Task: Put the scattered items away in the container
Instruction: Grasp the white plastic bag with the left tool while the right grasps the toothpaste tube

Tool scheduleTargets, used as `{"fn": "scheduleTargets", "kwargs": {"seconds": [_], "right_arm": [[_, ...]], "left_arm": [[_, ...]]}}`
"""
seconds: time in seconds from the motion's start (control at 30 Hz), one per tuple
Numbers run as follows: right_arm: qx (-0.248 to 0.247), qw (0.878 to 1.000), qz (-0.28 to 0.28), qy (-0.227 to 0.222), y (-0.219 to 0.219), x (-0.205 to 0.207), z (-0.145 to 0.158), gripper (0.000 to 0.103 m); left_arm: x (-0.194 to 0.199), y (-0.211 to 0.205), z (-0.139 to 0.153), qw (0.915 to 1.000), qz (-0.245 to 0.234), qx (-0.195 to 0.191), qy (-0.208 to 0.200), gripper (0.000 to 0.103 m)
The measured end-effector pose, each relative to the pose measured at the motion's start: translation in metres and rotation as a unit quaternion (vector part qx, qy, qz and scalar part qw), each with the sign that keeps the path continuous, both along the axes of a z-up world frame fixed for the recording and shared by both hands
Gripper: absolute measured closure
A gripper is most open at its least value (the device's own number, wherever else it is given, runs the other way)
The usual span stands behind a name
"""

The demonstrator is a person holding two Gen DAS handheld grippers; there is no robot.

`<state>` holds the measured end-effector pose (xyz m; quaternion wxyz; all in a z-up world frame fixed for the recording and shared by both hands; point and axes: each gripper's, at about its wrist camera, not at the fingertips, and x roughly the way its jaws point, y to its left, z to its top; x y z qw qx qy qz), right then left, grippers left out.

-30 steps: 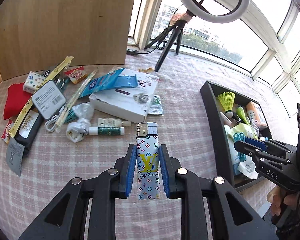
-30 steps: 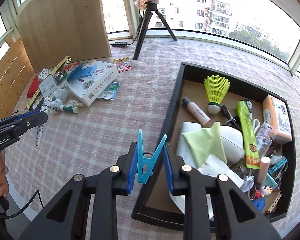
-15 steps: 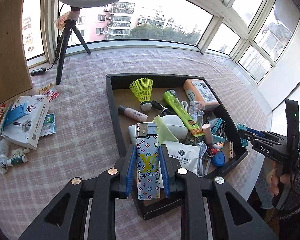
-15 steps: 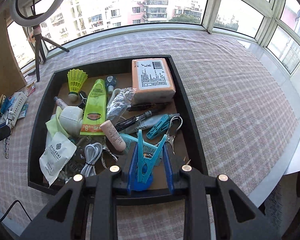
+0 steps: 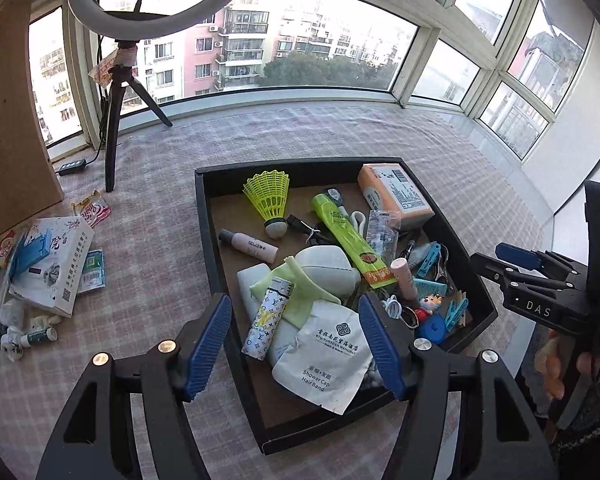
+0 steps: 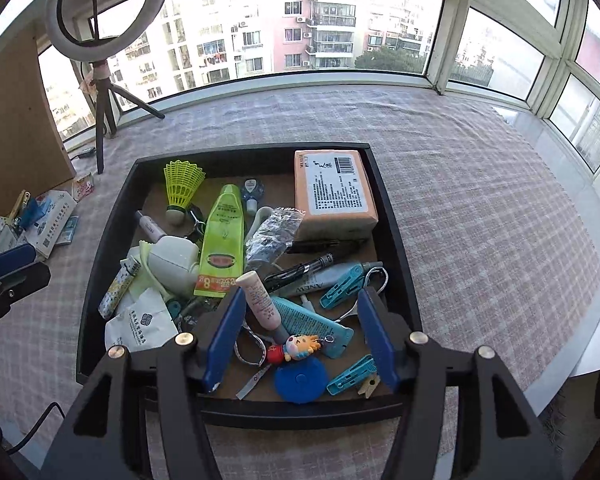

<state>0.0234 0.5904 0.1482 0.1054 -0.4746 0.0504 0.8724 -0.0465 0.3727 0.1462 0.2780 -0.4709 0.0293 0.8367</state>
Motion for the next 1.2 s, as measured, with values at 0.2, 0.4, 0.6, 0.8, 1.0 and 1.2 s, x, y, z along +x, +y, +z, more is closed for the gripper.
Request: {"fn": "scheduleTargets", "kwargs": {"seconds": [0.2, 0.4, 0.6, 0.8, 1.0, 1.2], "right_arm": [[-0.019, 0.998, 0.064, 0.009, -0.055, -0.033, 0.005, 0.046], [-0.032, 0.985, 0.170, 0.007, -0.142, -0.070, 0.005, 0.046], [-0.027, 0.957, 0.289, -0.004, -0.243, -0.096, -0.001, 0.046], [0.011, 0.912, 0.408, -0.028, -0.341, -0.110, -0.016, 0.048], [0.018, 0.881, 0.468, -0.074, -0.402, -0.132, -0.048, 0.065], [0.029, 0.854, 0.509, -0.099, -0.428, -0.148, -0.076, 0.065]], "left_arm": [[-0.011, -0.058, 0.004, 0.9983, 0.058, -0.004, 0.009, 0.042], [-0.021, -0.152, 0.001, 0.9890, 0.147, -0.016, 0.009, 0.042], [-0.018, -0.265, -0.012, 0.9716, 0.234, -0.033, -0.006, 0.042], [-0.008, -0.362, -0.031, 0.9585, 0.281, -0.038, -0.026, 0.045], [-0.013, -0.382, -0.049, 0.9672, 0.250, -0.018, -0.044, 0.053], [-0.043, -0.350, -0.084, 0.9759, 0.204, 0.006, -0.078, 0.053]]}}
